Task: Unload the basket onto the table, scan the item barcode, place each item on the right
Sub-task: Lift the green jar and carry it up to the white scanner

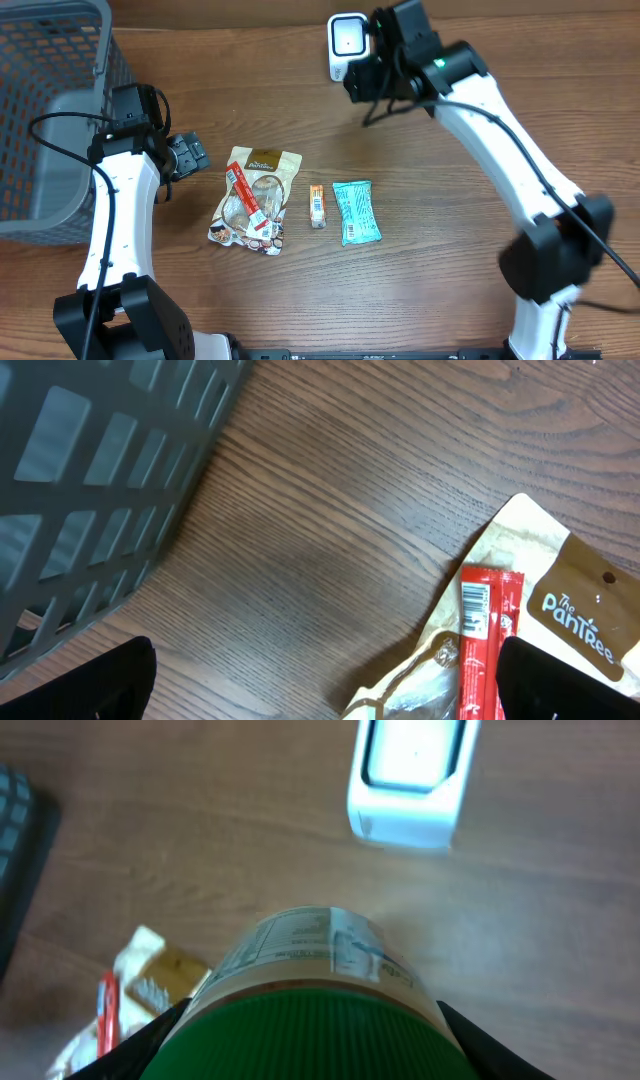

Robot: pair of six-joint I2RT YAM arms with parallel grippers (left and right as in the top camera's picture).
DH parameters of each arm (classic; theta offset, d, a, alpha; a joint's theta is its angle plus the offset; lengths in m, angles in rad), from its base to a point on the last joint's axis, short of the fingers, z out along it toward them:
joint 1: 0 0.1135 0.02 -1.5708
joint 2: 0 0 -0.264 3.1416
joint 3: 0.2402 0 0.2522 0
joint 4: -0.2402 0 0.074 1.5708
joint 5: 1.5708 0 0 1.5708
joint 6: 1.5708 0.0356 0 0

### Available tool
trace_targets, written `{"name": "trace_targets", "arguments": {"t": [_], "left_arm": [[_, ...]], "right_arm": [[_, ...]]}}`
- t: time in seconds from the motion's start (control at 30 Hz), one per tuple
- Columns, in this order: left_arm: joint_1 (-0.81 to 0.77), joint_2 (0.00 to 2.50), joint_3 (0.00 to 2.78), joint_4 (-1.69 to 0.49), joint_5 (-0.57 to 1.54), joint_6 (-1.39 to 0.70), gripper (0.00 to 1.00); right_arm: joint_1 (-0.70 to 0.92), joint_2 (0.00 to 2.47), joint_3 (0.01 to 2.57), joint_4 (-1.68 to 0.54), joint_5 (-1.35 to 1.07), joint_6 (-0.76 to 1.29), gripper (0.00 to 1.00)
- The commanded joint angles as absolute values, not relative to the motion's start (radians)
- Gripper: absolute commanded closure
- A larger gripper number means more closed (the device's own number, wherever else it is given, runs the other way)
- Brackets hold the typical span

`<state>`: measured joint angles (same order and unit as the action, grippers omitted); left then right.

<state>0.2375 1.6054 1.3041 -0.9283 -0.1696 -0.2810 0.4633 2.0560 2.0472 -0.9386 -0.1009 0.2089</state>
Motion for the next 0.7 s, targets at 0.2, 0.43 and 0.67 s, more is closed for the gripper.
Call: {"name": "trace_targets", "arguments": {"t": [0.2, 0.43, 0.67], "left_arm": [[0.235, 1.597, 1.31, -0.93, -0.183, -0.27, 0.0], [0.235, 1.597, 1.31, -0.93, -0.183, -0.27, 0.0], [0.235, 1.597, 1.31, -0.93, -0.183, -0.27, 0.0]], "right_arm": [[0.451, 2.263, 2.256, -0.763, -0.036, 0.199, 0.62], [0.451, 2.352, 2.244, -0.487, 0.029, 0.17, 0.69], [0.451, 2.402, 2.244, -0.216, 0.106, 0.17, 0.79]]}}
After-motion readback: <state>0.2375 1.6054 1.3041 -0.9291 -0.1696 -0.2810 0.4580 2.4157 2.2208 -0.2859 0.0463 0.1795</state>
